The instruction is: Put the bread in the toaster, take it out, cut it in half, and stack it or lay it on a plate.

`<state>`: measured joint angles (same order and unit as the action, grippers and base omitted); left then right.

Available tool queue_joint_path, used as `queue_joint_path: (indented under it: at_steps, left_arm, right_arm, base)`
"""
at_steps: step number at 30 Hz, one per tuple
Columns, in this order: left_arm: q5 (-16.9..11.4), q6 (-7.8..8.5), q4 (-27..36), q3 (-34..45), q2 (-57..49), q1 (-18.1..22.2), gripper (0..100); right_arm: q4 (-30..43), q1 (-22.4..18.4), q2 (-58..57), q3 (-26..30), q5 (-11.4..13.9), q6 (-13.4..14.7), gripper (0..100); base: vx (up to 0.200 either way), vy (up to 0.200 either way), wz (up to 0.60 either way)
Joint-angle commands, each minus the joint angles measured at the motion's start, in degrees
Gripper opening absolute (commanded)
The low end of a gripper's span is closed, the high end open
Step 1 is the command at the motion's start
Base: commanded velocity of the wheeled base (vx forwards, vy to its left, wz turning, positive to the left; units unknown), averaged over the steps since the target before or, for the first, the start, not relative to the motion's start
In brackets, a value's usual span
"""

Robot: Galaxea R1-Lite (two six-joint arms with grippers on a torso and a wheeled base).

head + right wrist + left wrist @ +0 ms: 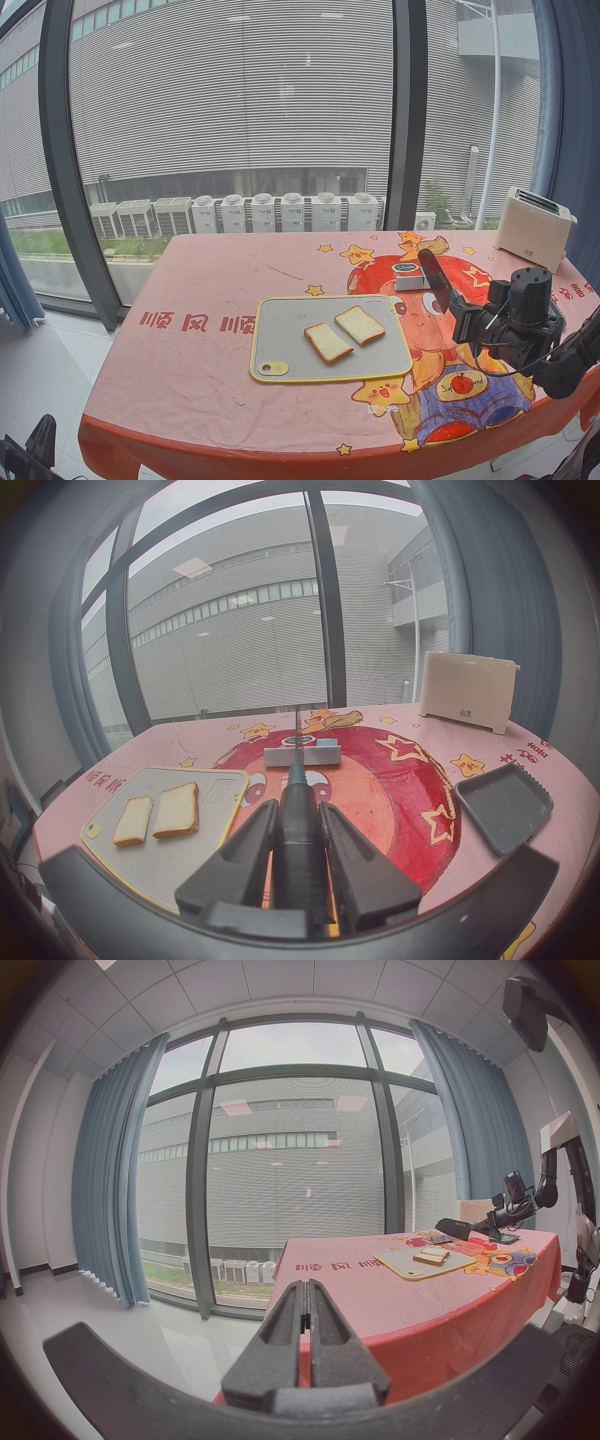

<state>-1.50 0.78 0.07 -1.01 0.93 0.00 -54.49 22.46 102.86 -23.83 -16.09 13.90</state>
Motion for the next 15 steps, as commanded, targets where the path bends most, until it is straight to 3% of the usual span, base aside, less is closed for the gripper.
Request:
queue_joint_path:
  at_steps: [1,15]
  left_arm:
    - [0.0,0.01,0.0,0.9,-0.4,0.0,0]
    - [0.0,0.01,0.0,0.9,-0.5,0.0,0]
  right_arm:
    - [0.0,0.0,0.7,0.0,0.0,0.0,0]
    - [0.0,0.0,1.5,0.0,0.0,0.0,0]
  base:
    - [0.0,0.0,0.0]
    - [0.0,0.0,0.0]
